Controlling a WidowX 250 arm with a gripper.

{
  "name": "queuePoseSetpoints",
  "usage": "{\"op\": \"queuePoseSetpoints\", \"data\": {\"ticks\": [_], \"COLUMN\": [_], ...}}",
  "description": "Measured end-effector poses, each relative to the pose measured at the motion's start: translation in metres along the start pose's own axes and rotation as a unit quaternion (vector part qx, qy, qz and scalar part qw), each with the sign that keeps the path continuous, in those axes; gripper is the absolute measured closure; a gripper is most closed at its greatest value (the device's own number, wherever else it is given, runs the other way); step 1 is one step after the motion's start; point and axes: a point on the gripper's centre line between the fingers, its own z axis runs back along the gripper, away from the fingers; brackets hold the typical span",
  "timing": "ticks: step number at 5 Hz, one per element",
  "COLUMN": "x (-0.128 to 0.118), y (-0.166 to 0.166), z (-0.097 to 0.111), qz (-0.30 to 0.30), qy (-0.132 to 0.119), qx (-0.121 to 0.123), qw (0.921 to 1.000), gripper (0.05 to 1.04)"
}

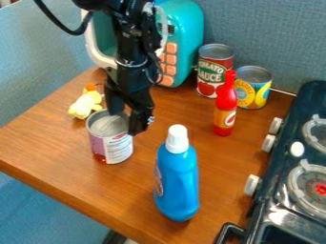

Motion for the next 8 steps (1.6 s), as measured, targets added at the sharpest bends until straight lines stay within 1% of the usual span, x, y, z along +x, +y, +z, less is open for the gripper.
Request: {"op": "queuePoseSetpoints", "data": {"ticks": [1, 2, 3, 4, 5, 6, 7, 8], "x": [-0.007, -0.016, -0.02, -0.022, -0.027, -0.006, 0.024, 0.042], "y": [0.018, 0.031, 0.045, 0.062, 0.066, 0.041, 0.01, -0.015], "z": [0.003, -0.001, 0.0, -0.003, 0.001, 0.038, 0.073, 0.081], "qz": [0.009, 0.031, 0.048, 0.067, 0.074, 0.05, 0.016, 0.005], "qy": [0.014, 0.036, 0.054, 0.07, 0.076, 0.006, -0.051, -0.085], "qx": [0.011, 0.005, 0.018, 0.022, 0.005, -0.083, -0.123, -0.18], "qw": [0.9998, 0.9988, 0.9973, 0.9951, 0.9944, 0.9953, 0.991, 0.98], "gripper": [0.083, 0.083, 0.083, 0.083, 0.083, 0.083, 0.083, 0.083]}}
